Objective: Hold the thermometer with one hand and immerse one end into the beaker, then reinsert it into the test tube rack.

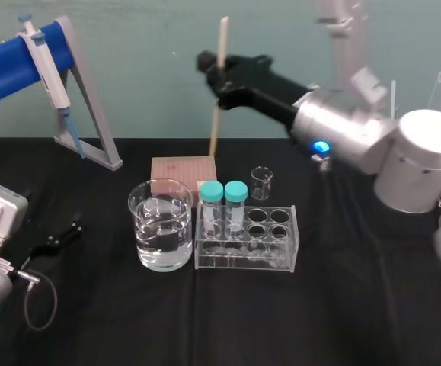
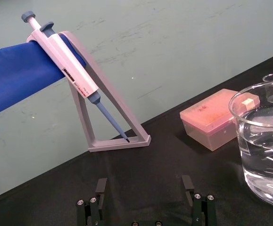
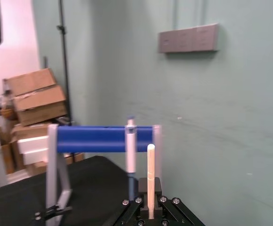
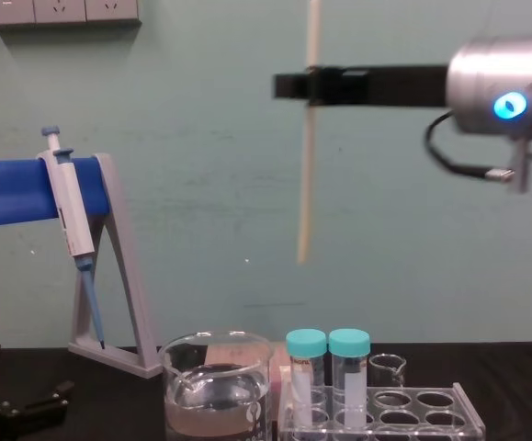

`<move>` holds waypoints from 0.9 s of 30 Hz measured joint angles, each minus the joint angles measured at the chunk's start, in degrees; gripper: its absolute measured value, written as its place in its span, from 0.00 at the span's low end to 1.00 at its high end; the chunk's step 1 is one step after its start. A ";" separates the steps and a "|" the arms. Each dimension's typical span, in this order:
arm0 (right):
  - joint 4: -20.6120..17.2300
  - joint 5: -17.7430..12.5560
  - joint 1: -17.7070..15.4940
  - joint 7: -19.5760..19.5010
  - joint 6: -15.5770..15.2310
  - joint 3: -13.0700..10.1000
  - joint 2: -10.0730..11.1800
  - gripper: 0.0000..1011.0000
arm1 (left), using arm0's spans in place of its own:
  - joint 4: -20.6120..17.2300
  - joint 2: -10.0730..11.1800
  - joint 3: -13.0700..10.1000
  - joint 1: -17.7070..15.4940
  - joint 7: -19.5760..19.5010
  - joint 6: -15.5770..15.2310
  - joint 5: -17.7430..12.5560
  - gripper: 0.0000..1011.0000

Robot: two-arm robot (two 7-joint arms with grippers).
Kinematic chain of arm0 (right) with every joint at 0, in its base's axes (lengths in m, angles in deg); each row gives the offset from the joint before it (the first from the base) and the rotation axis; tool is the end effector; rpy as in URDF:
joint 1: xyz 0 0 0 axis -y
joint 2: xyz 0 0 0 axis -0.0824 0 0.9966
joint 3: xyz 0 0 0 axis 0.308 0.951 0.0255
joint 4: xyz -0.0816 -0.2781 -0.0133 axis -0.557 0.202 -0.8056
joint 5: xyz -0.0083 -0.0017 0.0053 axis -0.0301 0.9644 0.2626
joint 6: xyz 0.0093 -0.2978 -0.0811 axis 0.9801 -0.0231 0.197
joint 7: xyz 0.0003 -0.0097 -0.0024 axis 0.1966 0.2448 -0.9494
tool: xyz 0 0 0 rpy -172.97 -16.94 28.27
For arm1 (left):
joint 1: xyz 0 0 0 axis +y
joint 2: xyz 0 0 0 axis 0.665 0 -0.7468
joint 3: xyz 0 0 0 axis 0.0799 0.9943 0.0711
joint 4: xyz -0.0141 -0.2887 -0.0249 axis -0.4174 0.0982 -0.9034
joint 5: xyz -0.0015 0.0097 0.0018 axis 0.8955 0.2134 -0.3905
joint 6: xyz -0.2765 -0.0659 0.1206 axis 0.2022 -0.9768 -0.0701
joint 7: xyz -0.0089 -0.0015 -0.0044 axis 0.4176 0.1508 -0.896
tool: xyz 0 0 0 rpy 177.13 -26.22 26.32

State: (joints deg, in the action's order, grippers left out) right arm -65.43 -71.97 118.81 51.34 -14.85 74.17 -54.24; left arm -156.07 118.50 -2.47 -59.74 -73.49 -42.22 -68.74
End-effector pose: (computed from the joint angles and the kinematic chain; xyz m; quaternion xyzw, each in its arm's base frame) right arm 0.4323 0.0396 -0.1147 0.0250 -0.0573 -0.3685 0.9275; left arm 0.3580 0.0826 -0.3023 0.1415 -0.1324 0.5799 0.7913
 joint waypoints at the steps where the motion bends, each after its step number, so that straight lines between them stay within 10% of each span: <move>1: -0.94 -0.22 -0.35 -0.44 -0.44 -0.56 0.61 0.05 | 0.00 0.00 0.00 0.00 0.00 0.00 0.00 0.99; 12: -10.01 -1.85 -6.85 -6.66 -4.67 -7.06 7.67 0.05 | 0.00 0.00 0.00 0.00 0.00 0.00 0.00 0.99; 27: -4.11 -2.50 -9.29 -6.91 -4.41 -6.67 7.73 0.05 | 0.00 0.00 0.00 0.00 0.00 0.00 0.00 0.99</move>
State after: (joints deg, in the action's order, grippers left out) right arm -69.54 -74.47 109.51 44.44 -19.26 67.51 -46.51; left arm -156.07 118.50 -2.47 -59.75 -73.49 -42.21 -68.74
